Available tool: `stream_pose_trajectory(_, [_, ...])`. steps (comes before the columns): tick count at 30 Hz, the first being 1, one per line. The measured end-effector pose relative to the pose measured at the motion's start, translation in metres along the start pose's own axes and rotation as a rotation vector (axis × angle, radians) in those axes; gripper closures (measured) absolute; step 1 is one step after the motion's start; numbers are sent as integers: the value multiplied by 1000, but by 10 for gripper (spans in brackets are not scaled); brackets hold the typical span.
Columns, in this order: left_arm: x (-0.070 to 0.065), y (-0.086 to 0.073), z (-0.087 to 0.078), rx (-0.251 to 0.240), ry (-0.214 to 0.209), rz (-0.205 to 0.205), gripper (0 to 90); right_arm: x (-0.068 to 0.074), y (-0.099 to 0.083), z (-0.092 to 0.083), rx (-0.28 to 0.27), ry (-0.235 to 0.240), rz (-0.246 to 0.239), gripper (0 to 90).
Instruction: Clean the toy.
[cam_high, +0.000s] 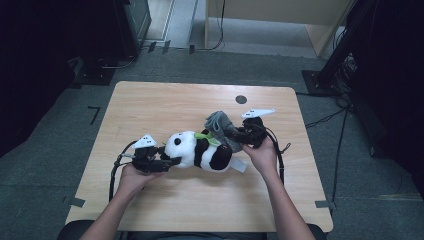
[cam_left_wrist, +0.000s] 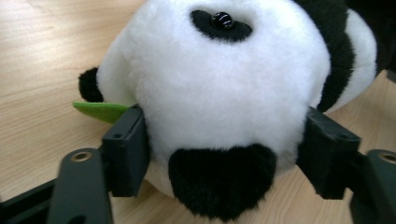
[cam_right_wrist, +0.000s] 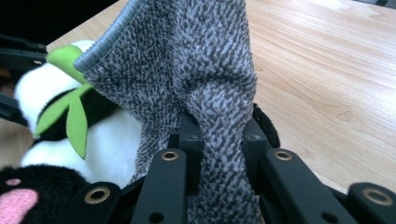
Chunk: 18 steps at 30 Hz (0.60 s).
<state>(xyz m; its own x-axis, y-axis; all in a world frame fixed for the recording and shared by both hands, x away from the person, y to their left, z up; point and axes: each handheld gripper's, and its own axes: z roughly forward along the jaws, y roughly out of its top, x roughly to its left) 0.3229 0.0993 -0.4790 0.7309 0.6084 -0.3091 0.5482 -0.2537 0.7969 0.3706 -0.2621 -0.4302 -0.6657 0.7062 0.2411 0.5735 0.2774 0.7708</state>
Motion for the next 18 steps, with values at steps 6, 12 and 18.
stream_pose_trajectory(6, [3, 10, -6, -2, -23, 15, 215, -15, 1, 11, 16, 14, 25, 777])
stream_pose_trajectory(12, [10, 20, -10, -29, -29, 95, 209, -28, 3, 20, 31, 17, 60, 775])
stream_pose_trajectory(18, [21, 24, -2, -44, -54, 100, 205, -39, 1, 28, 6, 35, 103, 774])
